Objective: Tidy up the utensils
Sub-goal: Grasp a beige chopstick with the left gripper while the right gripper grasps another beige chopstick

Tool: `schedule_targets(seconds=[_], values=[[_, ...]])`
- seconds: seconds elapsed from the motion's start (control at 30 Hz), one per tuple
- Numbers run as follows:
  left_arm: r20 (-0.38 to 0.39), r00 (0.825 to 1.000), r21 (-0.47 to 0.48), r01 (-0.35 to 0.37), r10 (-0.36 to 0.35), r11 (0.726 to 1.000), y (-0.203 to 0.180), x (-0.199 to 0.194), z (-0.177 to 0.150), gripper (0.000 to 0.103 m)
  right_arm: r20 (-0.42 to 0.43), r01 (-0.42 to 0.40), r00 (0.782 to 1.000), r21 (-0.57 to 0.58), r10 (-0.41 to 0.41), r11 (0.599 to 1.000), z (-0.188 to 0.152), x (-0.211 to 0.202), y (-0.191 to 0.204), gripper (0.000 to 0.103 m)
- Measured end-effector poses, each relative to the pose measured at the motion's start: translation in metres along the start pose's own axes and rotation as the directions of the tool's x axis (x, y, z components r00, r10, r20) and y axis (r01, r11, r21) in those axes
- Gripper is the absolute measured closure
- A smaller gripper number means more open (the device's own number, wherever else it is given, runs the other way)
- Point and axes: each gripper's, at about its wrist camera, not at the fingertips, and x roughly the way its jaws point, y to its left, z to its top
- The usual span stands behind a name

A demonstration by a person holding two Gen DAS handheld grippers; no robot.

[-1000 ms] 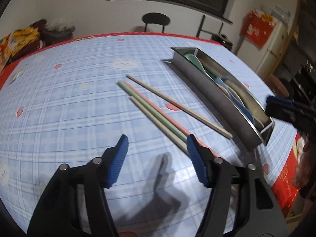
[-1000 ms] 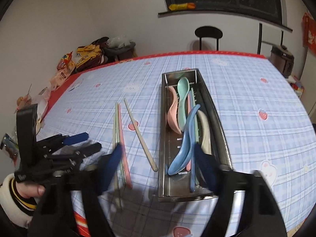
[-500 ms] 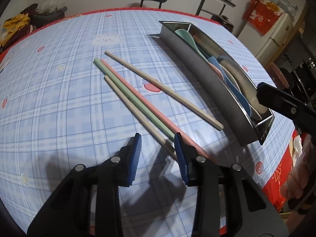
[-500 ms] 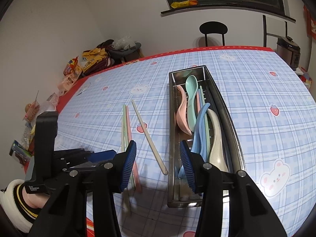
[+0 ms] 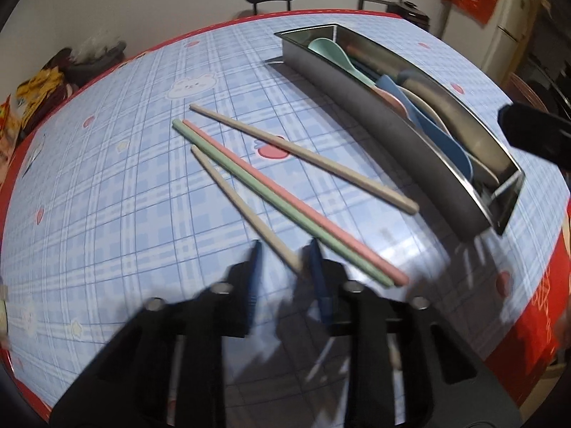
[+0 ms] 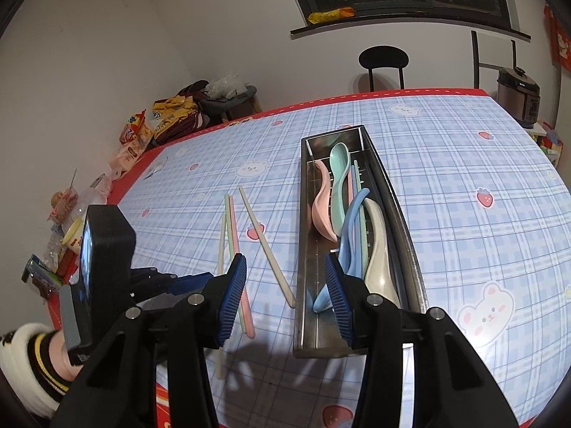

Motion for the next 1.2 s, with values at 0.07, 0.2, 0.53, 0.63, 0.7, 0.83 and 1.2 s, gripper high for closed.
schedule_targets(seconds=[0.07, 0.2, 0.53, 0.63, 0.7, 0.83, 1.2], values=[[0.007, 1.000, 0.014, -0.023, 0.022, 1.000, 0.009, -0.001, -0.004, 0.085, -0.010, 0.003, 1.000, -0.019, -0.003, 1.000, 0.000, 0.002, 0.002, 0.058], [0.019, 1.000, -0.013, -0.017, 0.017, 1.000, 0.036, -0.002, -0.010, 0.087, -0.052, -0.005, 0.999, -0.081, 0.001, 0.997, 0.003, 0.017, 0.016, 0.063], [0.039, 0.999, -0.139, -0.010, 0.016, 0.990, 0.108, -0.001, -0.020, 0.091, -0.252, 0.065, 0.958, -0.262, -0.133, 0.963, 0.034, 0.109, 0.065, 0.080], [0.056, 0.998, -0.155, 0.019, -0.011, 0.988, 0.122, -0.002, -0.023, 0.090, -0.300, 0.104, 0.935, -0.286, -0.192, 0.952, 0.039, 0.134, 0.069, 0.080], [0.066, 0.998, -0.156, 0.031, -0.021, 0.987, 0.127, -0.003, -0.026, 0.090, -0.320, 0.125, 0.921, -0.301, -0.224, 0.945, 0.041, 0.147, 0.071, 0.080], [0.092, 0.995, -0.126, 0.057, -0.046, 0.990, 0.134, -0.004, -0.029, 0.090, -0.339, 0.142, 0.908, -0.309, -0.248, 0.940, 0.044, 0.158, 0.074, 0.080], [0.130, 0.992, 0.052, -0.009, 0.002, 0.999, 0.120, -0.001, -0.030, 0.091, -0.377, 0.146, 0.884, -0.336, -0.275, 0.931, 0.045, 0.171, 0.080, 0.092]])
